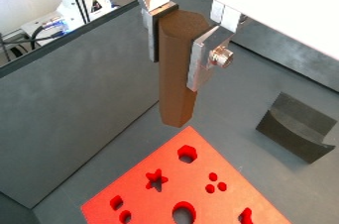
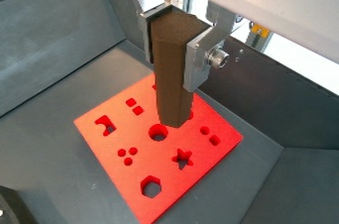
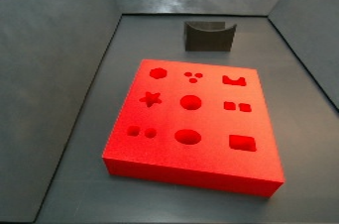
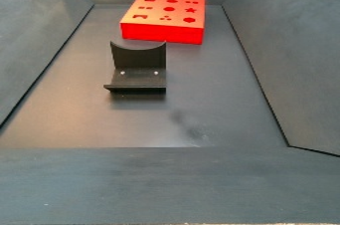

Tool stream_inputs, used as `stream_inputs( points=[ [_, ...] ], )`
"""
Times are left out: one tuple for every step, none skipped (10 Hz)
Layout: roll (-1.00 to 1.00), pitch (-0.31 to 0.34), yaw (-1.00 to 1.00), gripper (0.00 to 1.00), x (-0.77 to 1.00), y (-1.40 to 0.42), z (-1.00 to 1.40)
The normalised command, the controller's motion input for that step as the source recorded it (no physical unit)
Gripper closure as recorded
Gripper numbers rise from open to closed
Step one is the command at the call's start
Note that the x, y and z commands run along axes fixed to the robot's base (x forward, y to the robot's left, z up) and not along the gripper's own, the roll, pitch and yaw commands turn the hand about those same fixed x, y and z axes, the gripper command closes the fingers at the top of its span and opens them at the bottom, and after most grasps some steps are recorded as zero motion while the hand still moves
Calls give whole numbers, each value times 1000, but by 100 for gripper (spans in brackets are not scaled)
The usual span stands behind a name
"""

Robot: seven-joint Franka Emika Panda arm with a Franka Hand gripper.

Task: Pick up the hexagon object. Move up. Move to above the board. Insert the hexagon object.
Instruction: Insert the hexagon object.

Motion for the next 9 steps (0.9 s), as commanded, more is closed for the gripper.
stream_inputs(
  points=[
    [0, 0, 0, 100, -29, 174, -157],
    [21, -16, 20, 100, -360, 120, -409],
    [0, -44, 9, 100, -429, 106, -620],
    [-70, 0, 154, 100, 0, 243, -551],
    [-37, -46, 71, 100, -280, 63, -609],
    [-73, -36, 46, 100, -183, 111, -657],
    [-134, 0, 100, 100, 23, 203, -571],
    [-74, -56, 3, 100, -226, 14, -574],
    [-99, -20, 14, 100, -26, 109, -571]
  ],
)
